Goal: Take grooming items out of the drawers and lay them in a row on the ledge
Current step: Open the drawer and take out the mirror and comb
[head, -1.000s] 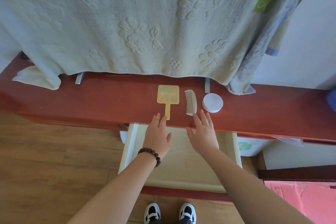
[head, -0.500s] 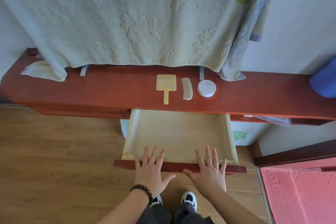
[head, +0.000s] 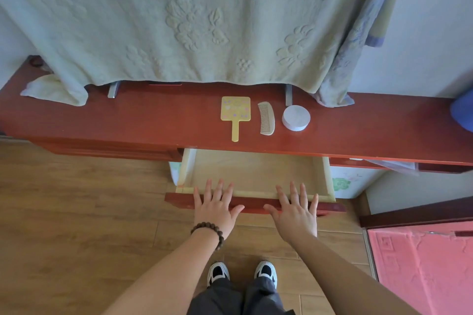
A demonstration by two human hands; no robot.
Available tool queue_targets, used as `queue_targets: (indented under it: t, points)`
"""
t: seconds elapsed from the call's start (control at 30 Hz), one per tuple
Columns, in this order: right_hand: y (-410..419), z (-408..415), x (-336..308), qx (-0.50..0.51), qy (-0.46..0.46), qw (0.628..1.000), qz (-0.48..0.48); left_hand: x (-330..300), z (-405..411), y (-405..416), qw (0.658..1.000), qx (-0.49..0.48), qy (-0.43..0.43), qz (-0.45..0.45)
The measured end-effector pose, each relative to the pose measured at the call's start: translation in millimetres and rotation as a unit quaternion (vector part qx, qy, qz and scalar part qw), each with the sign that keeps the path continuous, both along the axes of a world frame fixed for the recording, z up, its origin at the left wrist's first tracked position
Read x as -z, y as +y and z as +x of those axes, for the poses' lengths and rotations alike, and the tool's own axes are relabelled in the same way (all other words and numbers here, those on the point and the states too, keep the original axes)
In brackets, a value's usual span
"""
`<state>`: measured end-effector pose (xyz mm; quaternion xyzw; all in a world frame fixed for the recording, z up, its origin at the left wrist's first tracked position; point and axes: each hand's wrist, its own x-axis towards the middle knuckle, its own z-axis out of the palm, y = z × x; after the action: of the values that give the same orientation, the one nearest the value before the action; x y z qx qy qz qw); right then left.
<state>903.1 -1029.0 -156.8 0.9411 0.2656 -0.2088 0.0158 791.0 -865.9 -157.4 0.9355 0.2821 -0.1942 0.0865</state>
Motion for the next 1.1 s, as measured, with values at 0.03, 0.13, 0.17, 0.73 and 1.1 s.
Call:
queue_targets:
  t: [0.03, 0.13, 0.17, 0.73, 1.1]
  points:
    - [6, 6, 0, 0.005, 0.002, 1.0, 0.0, 2, 7, 5, 1.0, 0.001, 0.0, 0.005]
    - [21, 23, 1, 0.02, -0.007, 1.0, 0.007, 5, 27, 17, 1.0, 0.002, -0.004, 0.02]
    - [25, 27, 3, 0.026, -0.011, 1.0, 0.011, 7, 32, 19, 1.0, -0.001, -0.011, 0.024]
    - [21, 16, 16, 0.363, 0.037, 0.904, 0.222, 16, 29, 2, 0.867, -0.456, -0.139, -0.143]
    - [50, 48, 19, 0.438, 0.068, 0.856, 0.264, 15, 61, 24, 0.865, -0.453, -0.154, -0.152]
